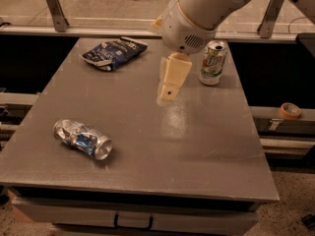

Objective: Move blue chip bag near 7up can

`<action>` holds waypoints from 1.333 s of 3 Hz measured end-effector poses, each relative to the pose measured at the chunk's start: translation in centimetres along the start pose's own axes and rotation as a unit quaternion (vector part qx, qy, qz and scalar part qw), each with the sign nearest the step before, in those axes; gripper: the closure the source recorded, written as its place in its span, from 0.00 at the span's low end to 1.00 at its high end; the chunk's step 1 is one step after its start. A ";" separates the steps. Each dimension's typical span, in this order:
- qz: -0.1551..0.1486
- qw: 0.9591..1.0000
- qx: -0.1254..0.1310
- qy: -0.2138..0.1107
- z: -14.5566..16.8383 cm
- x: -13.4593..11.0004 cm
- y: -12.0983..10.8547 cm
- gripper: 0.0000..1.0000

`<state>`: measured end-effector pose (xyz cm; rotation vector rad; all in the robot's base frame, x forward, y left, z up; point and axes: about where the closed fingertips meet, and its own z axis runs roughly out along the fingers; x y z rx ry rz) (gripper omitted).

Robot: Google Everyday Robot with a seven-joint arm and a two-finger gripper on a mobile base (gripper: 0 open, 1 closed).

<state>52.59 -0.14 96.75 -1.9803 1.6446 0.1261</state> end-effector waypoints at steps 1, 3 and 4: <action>0.004 1.000 0.002 -0.011 0.7 -0.4 -0.3 0.00; 0.008 0.996 0.020 -0.082 10.1 -4.4 -7.8 0.00; 0.042 0.992 0.039 -0.109 15.4 -4.7 -12.9 0.00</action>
Offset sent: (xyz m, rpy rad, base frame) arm 0.0860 0.1083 -0.0401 0.1977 0.0065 0.0729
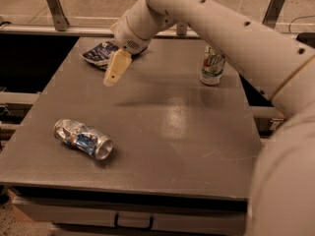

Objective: Move blue chip bag near 7up can

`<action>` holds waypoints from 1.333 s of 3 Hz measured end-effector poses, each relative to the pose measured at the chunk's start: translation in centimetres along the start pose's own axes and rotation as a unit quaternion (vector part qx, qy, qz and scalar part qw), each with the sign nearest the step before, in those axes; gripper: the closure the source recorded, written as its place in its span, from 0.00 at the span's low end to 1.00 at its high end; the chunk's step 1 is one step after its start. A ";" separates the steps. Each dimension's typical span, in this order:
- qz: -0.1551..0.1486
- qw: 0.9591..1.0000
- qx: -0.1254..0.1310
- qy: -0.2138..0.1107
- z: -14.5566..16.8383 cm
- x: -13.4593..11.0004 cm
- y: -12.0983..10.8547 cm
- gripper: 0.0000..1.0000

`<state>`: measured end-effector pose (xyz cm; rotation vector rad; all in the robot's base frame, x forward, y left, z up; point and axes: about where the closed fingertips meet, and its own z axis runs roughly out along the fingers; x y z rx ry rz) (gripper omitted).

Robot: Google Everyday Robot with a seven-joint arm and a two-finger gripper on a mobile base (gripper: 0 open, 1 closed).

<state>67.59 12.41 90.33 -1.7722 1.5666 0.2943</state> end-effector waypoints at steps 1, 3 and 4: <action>0.046 0.999 0.013 -0.018 4.3 0.6 -3.3 0.00; 0.137 0.990 0.033 0.001 8.8 3.1 -6.7 0.00; 0.175 0.984 0.037 0.011 9.2 4.5 -6.9 0.18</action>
Offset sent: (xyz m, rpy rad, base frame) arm 0.1202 0.0449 -0.0527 0.1396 0.1199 -0.2568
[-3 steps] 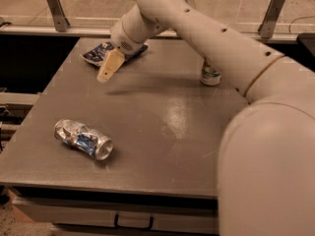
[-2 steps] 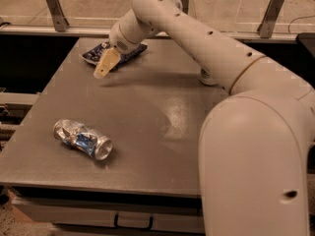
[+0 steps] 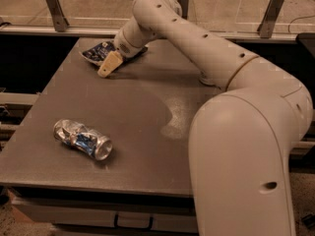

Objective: Move blue chip bag near 7up can

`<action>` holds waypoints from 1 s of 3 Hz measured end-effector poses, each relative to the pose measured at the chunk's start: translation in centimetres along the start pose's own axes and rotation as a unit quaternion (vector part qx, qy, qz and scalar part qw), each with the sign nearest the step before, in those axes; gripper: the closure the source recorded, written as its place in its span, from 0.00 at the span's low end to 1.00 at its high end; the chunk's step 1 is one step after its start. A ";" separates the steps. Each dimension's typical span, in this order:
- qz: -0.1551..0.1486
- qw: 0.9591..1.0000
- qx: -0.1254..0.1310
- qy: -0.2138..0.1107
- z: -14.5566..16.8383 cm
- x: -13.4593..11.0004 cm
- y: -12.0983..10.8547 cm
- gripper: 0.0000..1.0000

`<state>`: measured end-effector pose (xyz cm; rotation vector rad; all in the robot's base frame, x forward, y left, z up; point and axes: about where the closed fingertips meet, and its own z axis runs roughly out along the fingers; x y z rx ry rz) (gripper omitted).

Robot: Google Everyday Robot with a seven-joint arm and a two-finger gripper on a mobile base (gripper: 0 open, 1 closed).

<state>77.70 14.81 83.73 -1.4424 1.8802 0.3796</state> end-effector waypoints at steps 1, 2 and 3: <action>0.012 1.000 0.008 -0.004 -1.4 0.1 -0.5 0.41; -0.004 1.000 0.005 -0.019 -3.5 -1.3 0.2 0.65; -0.073 0.996 -0.001 -0.042 -7.5 -5.0 3.2 0.96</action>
Offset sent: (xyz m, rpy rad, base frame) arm -0.0305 -0.0160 0.0678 0.0538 -0.0720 0.0478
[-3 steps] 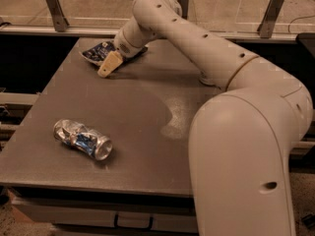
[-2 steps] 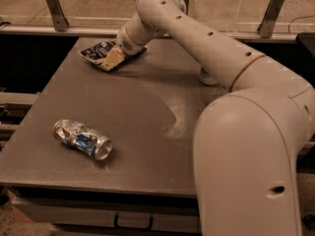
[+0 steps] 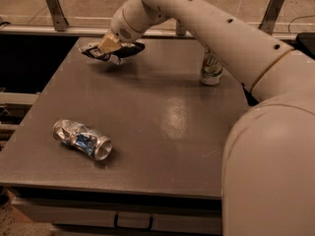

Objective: Move blue chip bag near 7up can

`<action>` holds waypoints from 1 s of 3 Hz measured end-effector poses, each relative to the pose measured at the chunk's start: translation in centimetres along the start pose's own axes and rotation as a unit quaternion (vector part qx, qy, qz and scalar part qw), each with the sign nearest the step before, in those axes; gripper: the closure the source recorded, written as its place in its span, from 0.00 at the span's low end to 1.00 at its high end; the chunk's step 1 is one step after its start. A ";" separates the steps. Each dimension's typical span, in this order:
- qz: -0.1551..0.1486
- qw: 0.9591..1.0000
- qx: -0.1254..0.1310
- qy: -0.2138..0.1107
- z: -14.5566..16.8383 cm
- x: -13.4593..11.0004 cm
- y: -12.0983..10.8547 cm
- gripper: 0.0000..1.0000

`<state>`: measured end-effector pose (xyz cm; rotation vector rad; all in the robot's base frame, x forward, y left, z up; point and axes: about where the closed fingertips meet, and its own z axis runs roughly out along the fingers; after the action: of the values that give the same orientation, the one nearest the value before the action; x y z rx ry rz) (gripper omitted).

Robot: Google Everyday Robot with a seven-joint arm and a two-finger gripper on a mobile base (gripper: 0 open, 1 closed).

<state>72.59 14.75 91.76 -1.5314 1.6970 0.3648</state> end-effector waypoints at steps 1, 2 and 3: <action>-0.059 0.998 -0.004 -0.004 -3.4 -3.6 2.0 1.00; -0.066 0.998 -0.004 -0.005 -3.9 -4.1 2.2 1.00; -0.049 0.999 -0.012 0.006 -4.0 -3.0 3.6 1.00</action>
Offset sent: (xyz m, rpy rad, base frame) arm -0.0306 0.0062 0.0381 -0.0323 -0.0699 0.0771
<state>67.62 14.87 95.39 -1.6302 1.6264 0.3262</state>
